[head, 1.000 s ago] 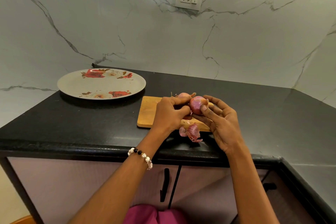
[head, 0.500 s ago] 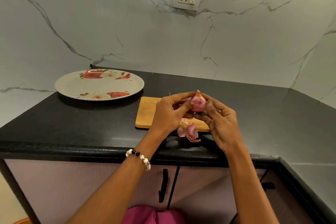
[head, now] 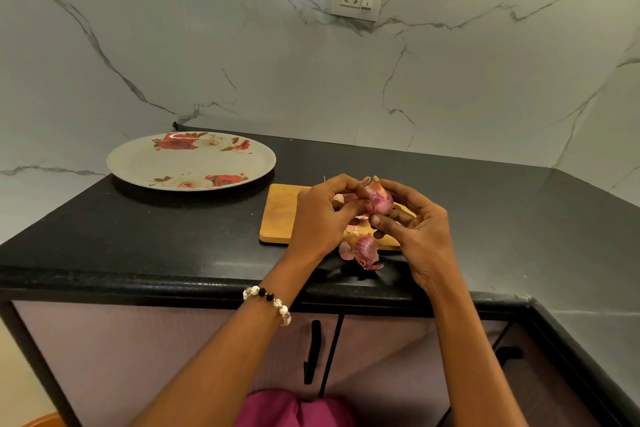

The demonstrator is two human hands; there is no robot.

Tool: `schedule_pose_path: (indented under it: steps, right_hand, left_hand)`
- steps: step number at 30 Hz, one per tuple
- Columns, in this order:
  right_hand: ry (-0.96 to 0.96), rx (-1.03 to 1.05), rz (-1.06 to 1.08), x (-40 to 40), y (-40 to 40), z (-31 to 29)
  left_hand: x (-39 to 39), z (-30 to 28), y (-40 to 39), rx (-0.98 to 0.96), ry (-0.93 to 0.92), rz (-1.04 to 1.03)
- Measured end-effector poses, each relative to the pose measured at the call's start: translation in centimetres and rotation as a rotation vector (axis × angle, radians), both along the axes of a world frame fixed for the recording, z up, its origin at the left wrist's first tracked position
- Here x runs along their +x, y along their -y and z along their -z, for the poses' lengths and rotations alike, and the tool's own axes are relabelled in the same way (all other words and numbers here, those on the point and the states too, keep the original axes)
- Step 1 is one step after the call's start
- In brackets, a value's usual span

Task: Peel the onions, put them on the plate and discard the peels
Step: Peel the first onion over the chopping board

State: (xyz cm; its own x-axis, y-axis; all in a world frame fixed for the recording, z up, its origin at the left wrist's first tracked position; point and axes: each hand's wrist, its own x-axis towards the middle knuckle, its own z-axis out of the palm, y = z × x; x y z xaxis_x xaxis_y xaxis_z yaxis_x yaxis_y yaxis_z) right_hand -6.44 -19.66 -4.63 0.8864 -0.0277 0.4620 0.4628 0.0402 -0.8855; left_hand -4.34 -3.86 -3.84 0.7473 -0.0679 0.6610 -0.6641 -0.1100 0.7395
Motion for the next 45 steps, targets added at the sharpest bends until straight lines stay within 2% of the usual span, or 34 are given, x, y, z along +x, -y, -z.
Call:
schedule_pose_path:
  steps: [14,24,39,45]
  right_hand:
    - [-0.043,-0.012,-0.015,-0.4,-0.1,-0.2]
    - [-0.073,-0.025,-0.011,-0.1,0.0,0.0]
    - [-0.057,-0.122,0.009,0.4,0.1,0.4]
    - [-0.055,-0.124,0.018,0.4,-0.1,0.4]
  left_hand:
    - [0.1,0.1,0.0,0.026,0.017,-0.04]
    - [-0.3,-0.2,0.0,0.037,-0.038,-0.012]
    - [0.6,0.4,0.0,0.278,0.03,-0.169]
    - [0.6,0.3,0.1,0.332,0.019,-0.159]
